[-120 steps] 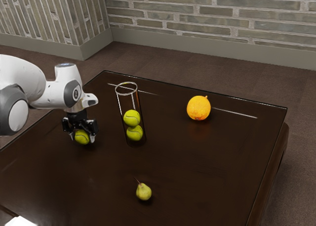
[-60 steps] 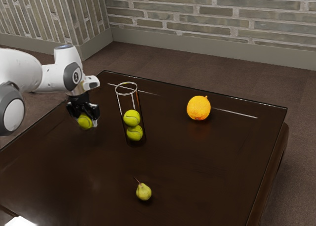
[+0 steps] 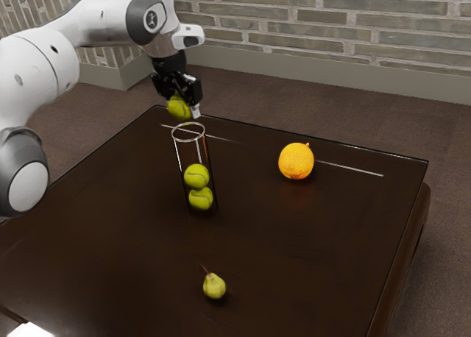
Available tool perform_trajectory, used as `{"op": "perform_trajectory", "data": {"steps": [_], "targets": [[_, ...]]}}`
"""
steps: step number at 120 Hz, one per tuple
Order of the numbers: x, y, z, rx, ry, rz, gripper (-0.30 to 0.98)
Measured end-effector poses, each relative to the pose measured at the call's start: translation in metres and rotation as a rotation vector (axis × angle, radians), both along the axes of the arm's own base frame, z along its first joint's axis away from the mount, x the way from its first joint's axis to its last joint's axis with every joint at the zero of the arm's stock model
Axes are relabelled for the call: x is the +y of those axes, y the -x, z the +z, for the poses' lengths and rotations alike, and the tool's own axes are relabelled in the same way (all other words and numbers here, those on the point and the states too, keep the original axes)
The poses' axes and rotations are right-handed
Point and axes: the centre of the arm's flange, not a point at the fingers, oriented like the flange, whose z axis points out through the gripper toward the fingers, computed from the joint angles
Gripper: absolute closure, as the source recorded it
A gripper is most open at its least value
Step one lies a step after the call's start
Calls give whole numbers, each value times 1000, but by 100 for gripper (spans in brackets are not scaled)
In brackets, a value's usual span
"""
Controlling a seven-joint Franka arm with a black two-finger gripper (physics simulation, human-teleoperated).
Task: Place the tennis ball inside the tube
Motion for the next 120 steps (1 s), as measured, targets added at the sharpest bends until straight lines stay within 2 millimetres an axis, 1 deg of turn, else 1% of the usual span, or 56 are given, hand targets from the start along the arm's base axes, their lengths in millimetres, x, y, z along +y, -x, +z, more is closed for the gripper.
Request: {"op": "perform_trajectory", "data": {"steps": [8,20,28,43,58,78,84,112,116,120], "targets": [[-1,3,-7,29,4,1,36],[-12,9,-15,65,12,-10,36],[-13,13,-22,88,15,-8,36],[-16,18,-22,101,19,-7,37],[-15,11,-28,104,11,1,37],[-14,6,-29,97,5,9,36],[-15,5,-29,94,4,10,30],[-19,2,-18,66,7,7,13],[-19,4,-14,64,9,7,12],[-16,13,-6,73,21,10,10]]}}
